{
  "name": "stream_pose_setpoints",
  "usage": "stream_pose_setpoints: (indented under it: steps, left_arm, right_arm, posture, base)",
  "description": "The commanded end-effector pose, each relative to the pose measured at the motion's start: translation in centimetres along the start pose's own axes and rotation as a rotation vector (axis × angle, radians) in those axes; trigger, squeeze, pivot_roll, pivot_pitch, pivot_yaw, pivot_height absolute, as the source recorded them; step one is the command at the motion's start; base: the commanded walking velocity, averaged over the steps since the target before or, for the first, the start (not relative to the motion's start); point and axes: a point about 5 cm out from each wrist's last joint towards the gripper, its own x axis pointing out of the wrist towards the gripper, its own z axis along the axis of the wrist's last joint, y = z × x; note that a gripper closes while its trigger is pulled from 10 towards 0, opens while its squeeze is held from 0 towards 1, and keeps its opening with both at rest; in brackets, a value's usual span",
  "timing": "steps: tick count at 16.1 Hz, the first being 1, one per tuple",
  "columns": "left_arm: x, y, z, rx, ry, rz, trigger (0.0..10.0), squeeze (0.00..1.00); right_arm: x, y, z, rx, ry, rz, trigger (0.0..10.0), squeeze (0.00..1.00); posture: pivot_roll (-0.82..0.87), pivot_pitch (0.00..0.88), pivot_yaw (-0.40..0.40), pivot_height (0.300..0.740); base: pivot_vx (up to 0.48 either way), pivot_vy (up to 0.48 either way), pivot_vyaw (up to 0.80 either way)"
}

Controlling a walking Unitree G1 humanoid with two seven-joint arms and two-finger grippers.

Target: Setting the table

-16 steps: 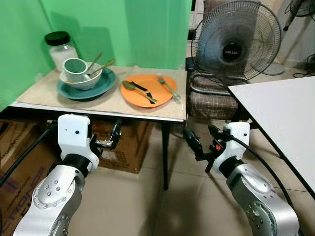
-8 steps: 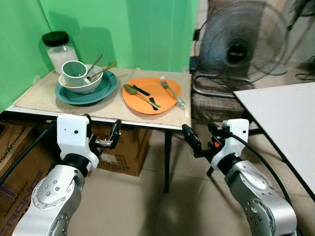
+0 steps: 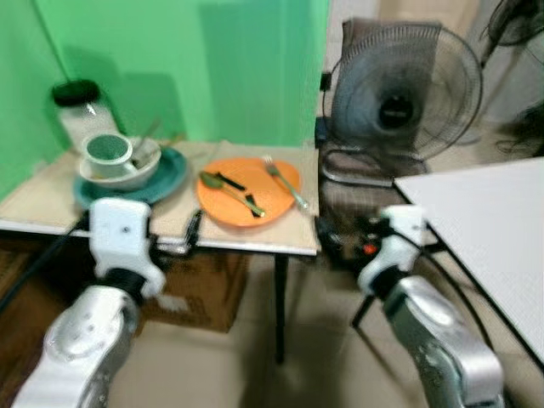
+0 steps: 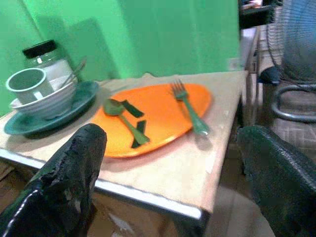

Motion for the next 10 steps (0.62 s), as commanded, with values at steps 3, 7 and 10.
stream_pose_setpoints:
  steps: [3,7,10]
  left_arm:
    - [0.06,-0.62,0.08,-0.003,-0.001,-0.027,10.0,0.05]
    - [0.02,-0.87,-0.02,0.009,0.001,-0.041,10.0,0.05]
    - [0.12,-0.99,-0.06,0.013,-0.001,-0.051,10.0,0.05]
  right_arm:
    - [0.15,-0.39,0.44,-0.134,0.005,0.009,10.0,0.00]
    - [0.44,-0.36,0.46,-0.076,-0.004,0.023,10.0,0.00]
    - [0.81,-0.47,0.92,-0.121,-0.015,0.052,10.0,0.00]
  posture:
    - [0.03,0.000,0.030,0.740]
    - [0.03,0.000,0.028,0.740]
    - [0.02,0.000,0.031,0.740]
  base:
    - [0.322,0.000,0.27]
    - [0.315,0.000,0.40]
    - [0.311,0.000,0.00]
